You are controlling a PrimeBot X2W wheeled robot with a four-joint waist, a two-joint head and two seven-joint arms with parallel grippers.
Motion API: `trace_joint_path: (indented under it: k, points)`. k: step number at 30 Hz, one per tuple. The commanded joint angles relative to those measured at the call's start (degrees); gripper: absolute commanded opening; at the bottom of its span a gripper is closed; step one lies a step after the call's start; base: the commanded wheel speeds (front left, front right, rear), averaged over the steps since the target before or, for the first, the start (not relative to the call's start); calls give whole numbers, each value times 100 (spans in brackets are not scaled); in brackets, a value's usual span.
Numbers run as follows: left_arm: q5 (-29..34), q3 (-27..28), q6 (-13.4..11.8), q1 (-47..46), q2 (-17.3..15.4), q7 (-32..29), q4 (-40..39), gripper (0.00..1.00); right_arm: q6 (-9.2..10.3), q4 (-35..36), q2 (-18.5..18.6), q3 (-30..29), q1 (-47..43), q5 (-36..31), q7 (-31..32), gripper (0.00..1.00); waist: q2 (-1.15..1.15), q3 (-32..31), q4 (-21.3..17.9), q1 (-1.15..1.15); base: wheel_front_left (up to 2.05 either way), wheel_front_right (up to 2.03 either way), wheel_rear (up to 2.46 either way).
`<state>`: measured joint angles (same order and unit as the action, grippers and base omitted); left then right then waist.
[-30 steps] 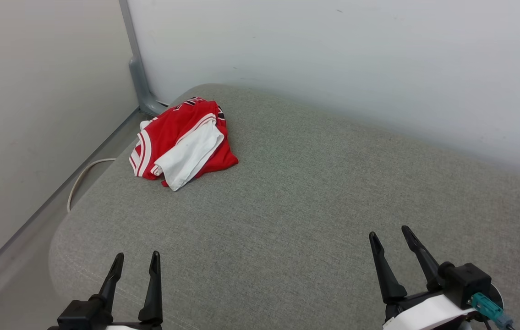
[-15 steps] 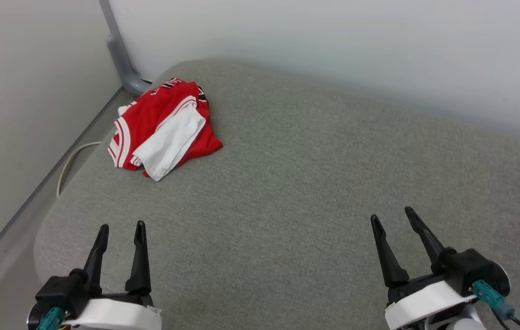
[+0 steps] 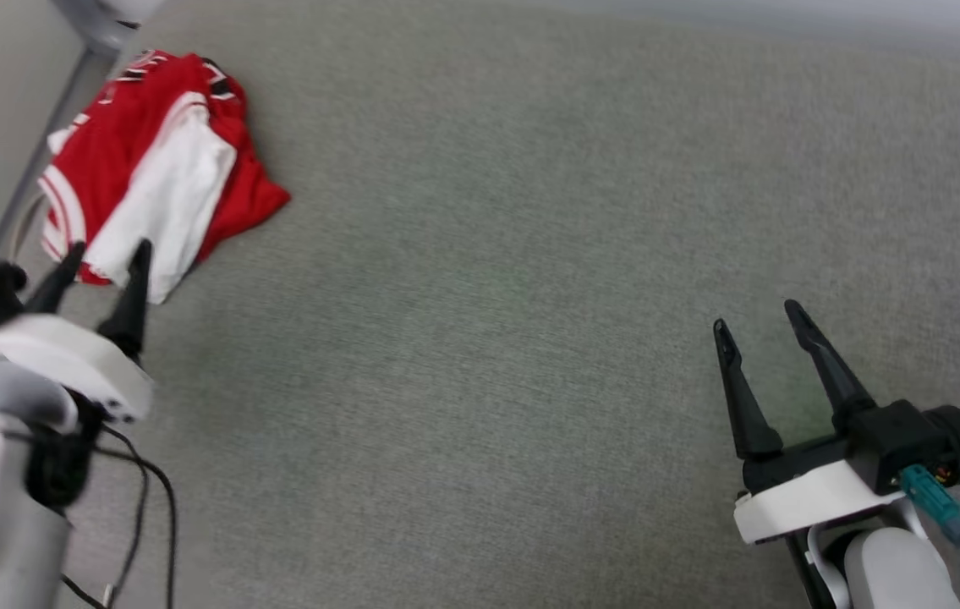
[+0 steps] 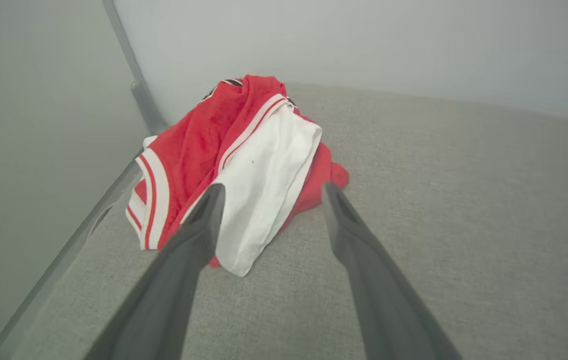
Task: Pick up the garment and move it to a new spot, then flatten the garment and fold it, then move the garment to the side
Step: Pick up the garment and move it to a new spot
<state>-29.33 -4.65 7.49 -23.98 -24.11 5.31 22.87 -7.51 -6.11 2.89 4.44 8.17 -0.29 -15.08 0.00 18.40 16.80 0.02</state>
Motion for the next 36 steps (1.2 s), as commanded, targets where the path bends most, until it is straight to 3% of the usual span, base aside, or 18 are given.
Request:
trace_joint_path:
  k: [1,6,10,16,21,22,23,24,36]
  points:
    - [-260,-138,-2,-346,-274,-364,171,100,4,63,13,-38,105,-53,-13,100,0,439,-350,-2,0,0,0]
    - [-784,-502,-2,-1031,-1014,-1306,686,100,4,154,12,-63,164,-94,-14,100,0,711,-568,-2,0,0,0]
    - [-1138,-798,-2,-1343,-1316,-1804,1039,100,4,190,10,-68,201,-92,-13,100,0,851,-704,-2,0,0,0]
    - [-1515,-1251,-1,-1639,-1566,-2089,1463,100,4,214,7,-95,274,-96,-14,100,0,1041,-839,-2,0,0,0]
    - [-1822,-1648,-1,-1771,-1535,-2113,1696,100,4,196,5,-135,244,-123,-13,100,0,1116,-855,-2,0,0,0]
    - [-1926,-1732,-1,-1782,-1510,-2145,1715,80,4,187,5,-142,238,-130,-13,100,0,1117,-850,-2,0,0,0]
    - [-2015,-1814,-1,-1797,-1495,-2141,1710,8,4,177,4,-147,234,-144,-13,100,0,1110,-843,-2,0,0,0]
    - [-2088,-1883,0,-1813,-1504,-2089,1716,0,4,164,4,-150,229,-160,-13,100,0,1093,-835,-2,0,0,0]
    - [-2570,-2629,-1,-1688,-1972,-899,1203,0,4,-33,-2,-120,102,-35,-14,100,0,347,-750,-2,0,0,0]
